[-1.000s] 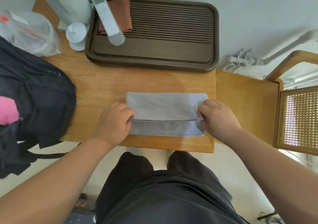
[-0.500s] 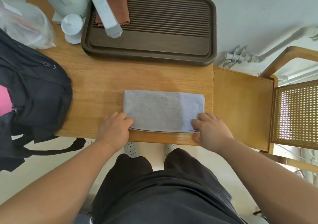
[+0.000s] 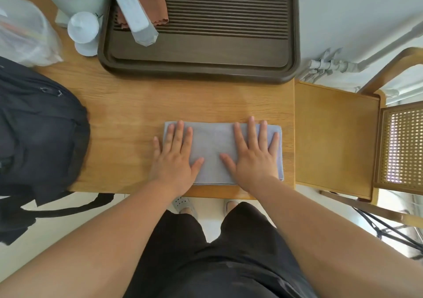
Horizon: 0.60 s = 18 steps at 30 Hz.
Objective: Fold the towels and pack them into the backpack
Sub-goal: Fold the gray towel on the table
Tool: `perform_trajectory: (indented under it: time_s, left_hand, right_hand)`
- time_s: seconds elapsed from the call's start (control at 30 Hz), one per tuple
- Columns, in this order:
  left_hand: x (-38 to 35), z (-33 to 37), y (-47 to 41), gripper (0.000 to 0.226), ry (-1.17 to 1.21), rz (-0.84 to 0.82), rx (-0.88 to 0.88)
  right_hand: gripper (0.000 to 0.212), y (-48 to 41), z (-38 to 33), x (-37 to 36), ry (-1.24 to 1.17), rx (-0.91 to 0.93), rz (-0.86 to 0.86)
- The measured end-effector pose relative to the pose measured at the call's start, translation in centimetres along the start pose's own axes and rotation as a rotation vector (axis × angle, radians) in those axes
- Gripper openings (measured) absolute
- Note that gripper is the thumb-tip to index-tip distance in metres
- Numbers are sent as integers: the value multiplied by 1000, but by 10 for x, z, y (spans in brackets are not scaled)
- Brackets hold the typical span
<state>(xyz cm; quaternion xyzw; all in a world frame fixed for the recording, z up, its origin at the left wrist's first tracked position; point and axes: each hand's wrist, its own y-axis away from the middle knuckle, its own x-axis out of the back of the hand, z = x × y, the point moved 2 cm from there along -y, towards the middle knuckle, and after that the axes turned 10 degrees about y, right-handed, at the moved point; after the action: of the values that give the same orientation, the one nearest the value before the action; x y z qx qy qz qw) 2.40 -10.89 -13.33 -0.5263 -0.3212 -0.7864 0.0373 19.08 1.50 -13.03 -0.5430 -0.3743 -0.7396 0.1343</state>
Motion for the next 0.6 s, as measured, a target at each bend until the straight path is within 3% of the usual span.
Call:
perform_trajectory:
  time_s: [0.37, 0.47, 0.53, 0.6]
  left_hand:
    - [-3, -17, -4, 86, 47, -32, -106]
    - [11, -19, 7, 79, 224, 153, -136]
    - [18, -21, 14, 74, 362, 325, -18]
    - [23, -26, 13, 73, 545, 367, 248]
  right_hand:
    - [89, 1, 9, -7, 21, -34, 31]
    - [91, 1, -16, 9, -2, -3, 62]
    - [93, -1, -36, 14, -30, 53, 73]
    - [96, -6, -47, 10, -39, 57, 53]
